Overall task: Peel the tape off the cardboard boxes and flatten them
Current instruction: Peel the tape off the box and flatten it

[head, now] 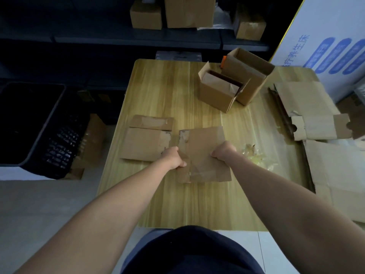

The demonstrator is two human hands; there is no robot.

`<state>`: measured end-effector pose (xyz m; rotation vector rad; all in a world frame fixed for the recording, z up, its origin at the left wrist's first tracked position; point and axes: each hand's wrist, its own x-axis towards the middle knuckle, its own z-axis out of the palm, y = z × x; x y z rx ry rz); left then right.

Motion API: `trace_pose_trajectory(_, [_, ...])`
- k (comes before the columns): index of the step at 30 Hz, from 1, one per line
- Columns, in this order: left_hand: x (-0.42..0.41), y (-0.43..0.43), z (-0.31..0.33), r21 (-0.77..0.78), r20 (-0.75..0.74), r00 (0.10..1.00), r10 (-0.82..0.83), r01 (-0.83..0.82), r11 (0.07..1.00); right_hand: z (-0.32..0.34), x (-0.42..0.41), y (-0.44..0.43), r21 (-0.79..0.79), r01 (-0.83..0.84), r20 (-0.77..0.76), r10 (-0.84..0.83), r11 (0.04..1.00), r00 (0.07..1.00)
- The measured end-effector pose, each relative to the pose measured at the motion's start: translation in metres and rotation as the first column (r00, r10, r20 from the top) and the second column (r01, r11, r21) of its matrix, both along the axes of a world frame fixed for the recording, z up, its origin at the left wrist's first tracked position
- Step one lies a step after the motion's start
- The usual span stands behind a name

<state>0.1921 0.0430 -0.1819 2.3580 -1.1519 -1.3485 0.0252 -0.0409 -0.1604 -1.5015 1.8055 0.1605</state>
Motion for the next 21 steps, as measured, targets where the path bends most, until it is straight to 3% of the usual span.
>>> trace_pose_trajectory(8, [-0.011, -0.009, -0.026, -0.02, 0.164, 0.984, -0.069, 0.074, 0.997, -0.04, -0.002, 0.001, 0.03, 0.072, -0.088, -0.069, 0.997, 0.994])
trace_pose_trajectory(14, [-0.015, -0.016, -0.024, -0.026, 0.171, 0.984, -0.042, 0.047, 0.999, -0.044, -0.002, -0.01, 0.027, 0.102, -0.091, -0.099, 0.994, 0.991])
trace_pose_trajectory(17, [-0.01, -0.024, -0.017, -0.092, 0.121, 0.992, 0.025, -0.014, 0.996, -0.032, 0.008, -0.021, -0.018, 0.132, -0.086, -0.133, 0.991, 0.987])
trace_pose_trajectory(21, [0.024, -0.037, 0.006, -0.305, 0.021, 0.969, 0.248, -0.23, 0.924, -0.012, 0.053, -0.039, -0.126, 0.112, -0.002, -0.113, 0.986, 0.994])
